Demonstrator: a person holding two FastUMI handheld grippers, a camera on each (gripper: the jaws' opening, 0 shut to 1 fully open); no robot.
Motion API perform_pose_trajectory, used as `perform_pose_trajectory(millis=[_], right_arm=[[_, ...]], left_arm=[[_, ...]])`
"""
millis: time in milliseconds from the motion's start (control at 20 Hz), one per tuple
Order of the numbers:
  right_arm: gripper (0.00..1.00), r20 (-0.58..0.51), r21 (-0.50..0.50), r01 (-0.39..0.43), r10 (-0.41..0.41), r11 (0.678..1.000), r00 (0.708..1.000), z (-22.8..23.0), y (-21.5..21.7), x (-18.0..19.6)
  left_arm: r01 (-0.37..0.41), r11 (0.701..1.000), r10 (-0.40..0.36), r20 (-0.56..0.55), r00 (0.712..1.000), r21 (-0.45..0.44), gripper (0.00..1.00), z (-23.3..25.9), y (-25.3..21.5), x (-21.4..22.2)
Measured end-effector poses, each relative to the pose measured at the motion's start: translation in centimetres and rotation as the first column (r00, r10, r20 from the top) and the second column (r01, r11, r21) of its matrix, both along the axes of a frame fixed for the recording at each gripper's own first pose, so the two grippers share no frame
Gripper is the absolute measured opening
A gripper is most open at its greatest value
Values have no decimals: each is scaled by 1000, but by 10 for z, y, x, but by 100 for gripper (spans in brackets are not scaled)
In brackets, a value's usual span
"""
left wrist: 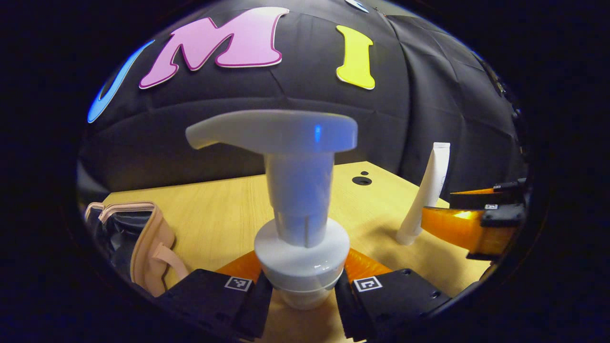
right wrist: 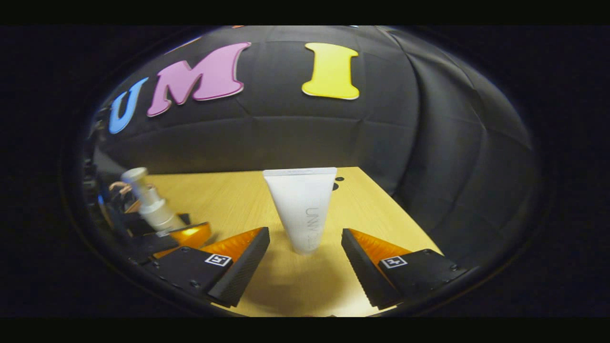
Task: First open the suitcase, pack the skin care products into it, and then close the suitcase.
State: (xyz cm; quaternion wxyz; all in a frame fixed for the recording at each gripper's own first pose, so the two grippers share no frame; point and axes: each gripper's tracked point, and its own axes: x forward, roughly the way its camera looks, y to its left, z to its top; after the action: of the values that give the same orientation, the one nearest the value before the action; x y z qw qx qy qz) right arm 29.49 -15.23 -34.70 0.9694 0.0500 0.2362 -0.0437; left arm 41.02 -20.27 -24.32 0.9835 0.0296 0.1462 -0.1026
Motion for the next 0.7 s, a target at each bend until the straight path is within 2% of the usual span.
perform_pose_trajectory(millis=[100, 400, 550, 600, 700], right_arm=[[96, -1, -23, 42, -42, 999, 999, -11, -8, 15], [96, 6, -81, 47, -47, 996, 999, -30, -8, 38], [59, 9, -125, 35, -34, 992, 999, -32, -5, 41], [62, 0, -128, 29, -30, 991, 1000, -32, -1, 39], [58, -15, -127, 25, -28, 992, 1000, -24, 4, 28]], left_arm=[[-17, 1000, 17, -3, 1000, -13, 63, 9, 14, -15], [-26, 995, 24, -25, 999, -94, 63, 39, 34, -69], [-40, 993, 37, -33, 999, -107, 62, 45, 49, -88], [-49, 993, 46, -34, 998, -103, 63, 46, 56, -94], [-76, 991, 73, -34, 997, -107, 63, 53, 76, -105]])
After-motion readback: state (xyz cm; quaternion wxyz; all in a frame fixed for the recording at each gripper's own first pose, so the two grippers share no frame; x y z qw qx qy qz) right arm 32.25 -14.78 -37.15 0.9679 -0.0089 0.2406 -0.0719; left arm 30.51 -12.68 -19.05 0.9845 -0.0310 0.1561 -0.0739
